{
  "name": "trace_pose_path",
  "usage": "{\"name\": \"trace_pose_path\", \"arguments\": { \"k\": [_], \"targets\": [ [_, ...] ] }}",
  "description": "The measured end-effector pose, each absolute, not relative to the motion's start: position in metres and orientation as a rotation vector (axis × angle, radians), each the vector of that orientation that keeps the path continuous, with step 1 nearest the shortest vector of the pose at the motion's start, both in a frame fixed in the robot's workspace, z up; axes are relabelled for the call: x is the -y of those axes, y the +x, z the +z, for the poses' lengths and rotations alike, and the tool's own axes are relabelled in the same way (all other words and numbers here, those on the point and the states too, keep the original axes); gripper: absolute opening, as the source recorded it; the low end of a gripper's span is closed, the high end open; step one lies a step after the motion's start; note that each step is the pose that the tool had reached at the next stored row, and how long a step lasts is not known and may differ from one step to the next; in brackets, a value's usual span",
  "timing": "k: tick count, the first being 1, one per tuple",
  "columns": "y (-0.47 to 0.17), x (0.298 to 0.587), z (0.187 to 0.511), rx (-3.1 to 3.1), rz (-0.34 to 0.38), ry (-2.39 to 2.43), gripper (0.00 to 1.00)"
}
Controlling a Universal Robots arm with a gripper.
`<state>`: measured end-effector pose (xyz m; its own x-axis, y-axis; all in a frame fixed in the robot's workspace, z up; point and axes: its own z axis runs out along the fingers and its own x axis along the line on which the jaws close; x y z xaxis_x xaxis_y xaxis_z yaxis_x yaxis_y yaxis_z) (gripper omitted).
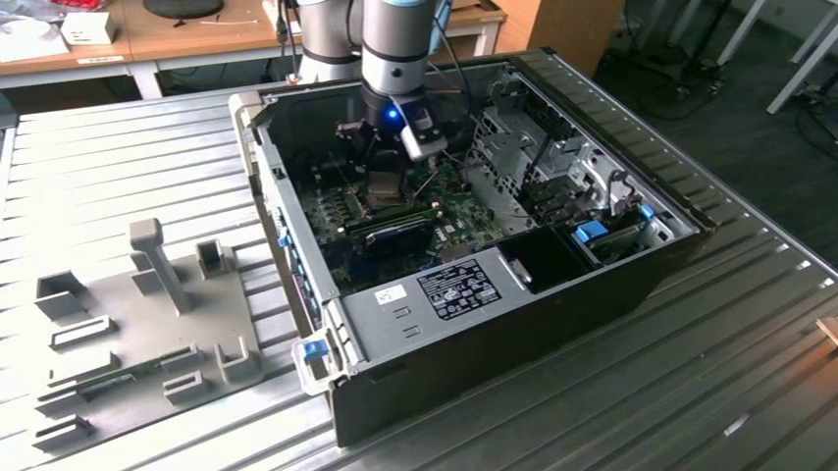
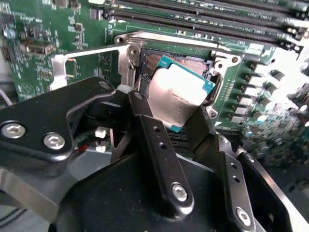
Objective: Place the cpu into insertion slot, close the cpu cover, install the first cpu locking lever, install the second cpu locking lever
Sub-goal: 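Place the cpu into insertion slot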
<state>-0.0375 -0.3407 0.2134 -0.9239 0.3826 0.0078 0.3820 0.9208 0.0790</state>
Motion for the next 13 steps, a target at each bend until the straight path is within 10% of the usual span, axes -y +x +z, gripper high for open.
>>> {"name": "trace_pose_path", "arguments": {
  "k": [13],
  "targets": [
    [-0.0374, 0.3407, 0.211, -2.969, 0.121, 0.967, 0.54]
  ]
}}
